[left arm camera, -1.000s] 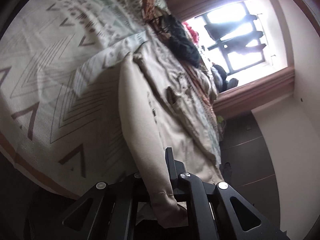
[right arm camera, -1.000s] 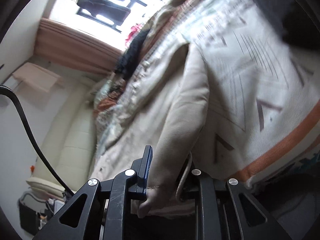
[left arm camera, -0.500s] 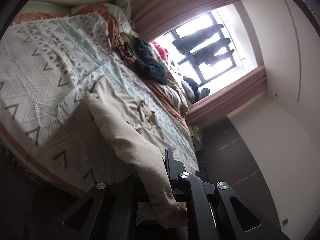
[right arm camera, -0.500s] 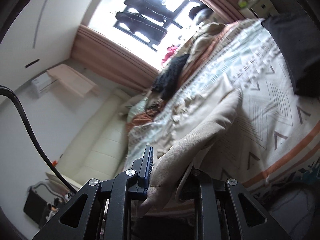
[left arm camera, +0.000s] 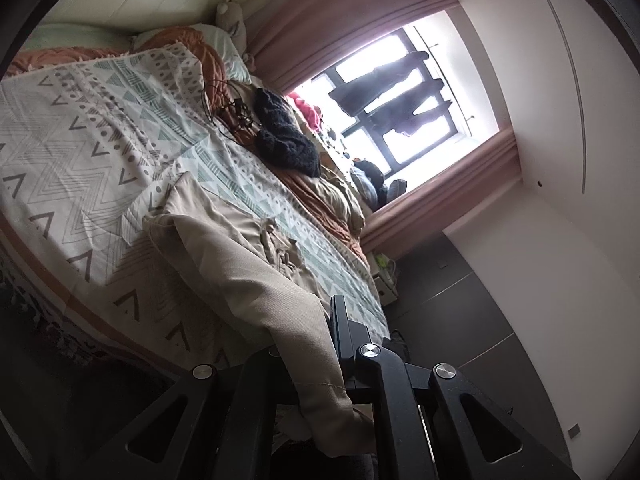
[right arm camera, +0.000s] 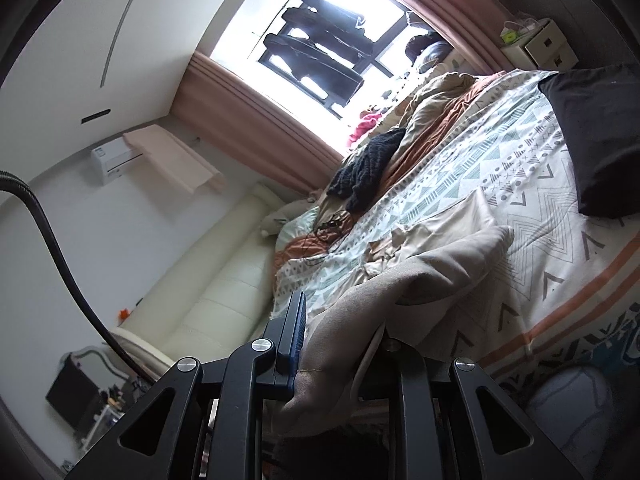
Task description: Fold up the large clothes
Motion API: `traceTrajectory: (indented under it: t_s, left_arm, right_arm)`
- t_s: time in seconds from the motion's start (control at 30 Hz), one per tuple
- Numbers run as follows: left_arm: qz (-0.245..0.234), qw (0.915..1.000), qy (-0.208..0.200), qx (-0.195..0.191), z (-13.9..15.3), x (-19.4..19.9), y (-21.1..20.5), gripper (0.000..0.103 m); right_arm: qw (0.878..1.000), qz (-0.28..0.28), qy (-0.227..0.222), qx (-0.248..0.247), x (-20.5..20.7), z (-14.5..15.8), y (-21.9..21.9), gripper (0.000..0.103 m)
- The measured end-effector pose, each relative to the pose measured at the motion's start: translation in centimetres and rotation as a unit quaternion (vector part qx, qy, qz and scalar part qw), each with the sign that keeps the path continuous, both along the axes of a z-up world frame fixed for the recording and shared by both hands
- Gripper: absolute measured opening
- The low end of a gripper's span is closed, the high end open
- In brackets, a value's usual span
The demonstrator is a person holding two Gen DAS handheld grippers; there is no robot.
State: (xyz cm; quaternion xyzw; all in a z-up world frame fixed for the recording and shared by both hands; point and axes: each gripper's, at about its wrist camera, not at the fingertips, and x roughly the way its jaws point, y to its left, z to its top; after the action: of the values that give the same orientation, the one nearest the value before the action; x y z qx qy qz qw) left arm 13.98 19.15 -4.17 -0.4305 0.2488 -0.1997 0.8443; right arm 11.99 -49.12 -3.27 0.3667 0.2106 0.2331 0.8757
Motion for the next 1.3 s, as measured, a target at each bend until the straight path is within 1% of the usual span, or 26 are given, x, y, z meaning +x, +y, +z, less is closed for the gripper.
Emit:
traceTrajectory:
  t_s: [0.17, 0.23, 0.33, 0.43, 0.57, 0.77, 0.9, 1.07, 1.17, 1.3]
  left_arm:
    - [0.006, 0.9999, 0.012, 0.006, -0.1, 2.6, -0.2, 0.006]
    - [0.007, 0.9997, 0.018, 0.013, 0.2, 4.4, -0.3, 0.006]
    - [0.012, 0.9995, 0.018, 0.024, 1.0, 6.7, -0.6, 0.006]
    - [0.015, 0.9994, 0.018, 0.026, 1.8, 9.5, -0.8, 0.006]
    - [0.024, 0.9987, 0.022, 0.038, 2.7, 13.1, -1.1, 0.006]
    - [0.040, 0.9977, 0.028, 0.047, 3.4, 17.4, -0.8, 0.006]
    - [0.049, 0.9970, 0.037, 0.048, 3.2, 20.0, -0.5, 0.006]
    - [0.049, 0.9956, 0.058, 0.056, 2.5, 23.4, -0.7, 0.006]
    - [0.048, 0.9942, 0.072, 0.064, 1.9, 25.5, -0.9, 0.006]
    - [0.050, 0.9917, 0.093, 0.073, 0.5, 28.5, -1.1, 0.006]
  right_arm:
    - [1.000, -0.009, 0.012, 0.001, 2.2, -0.5, -0.5, 0.021]
    - [1.000, -0.012, 0.015, -0.003, 3.4, -0.3, -0.6, 0.021]
    - [1.000, -0.018, 0.014, -0.020, 5.5, 0.6, -0.6, 0.021]
    - [0.999, -0.019, 0.008, -0.030, 7.7, 1.5, -0.5, 0.021]
    - [0.999, -0.021, 0.005, -0.032, 11.5, 2.8, -0.5, 0.021]
    - [0.998, -0.021, 0.008, -0.053, 17.2, 4.8, 0.2, 0.021]
    - [0.997, -0.022, 0.013, -0.068, 20.9, 5.7, 0.6, 0.021]
    - [0.996, -0.019, 0.017, -0.082, 24.4, 6.3, 1.2, 0.021]
    - [0.995, -0.020, 0.026, -0.093, 26.6, 6.1, 1.6, 0.021]
    - [0.994, -0.022, 0.045, -0.095, 29.6, 4.7, 1.5, 0.021]
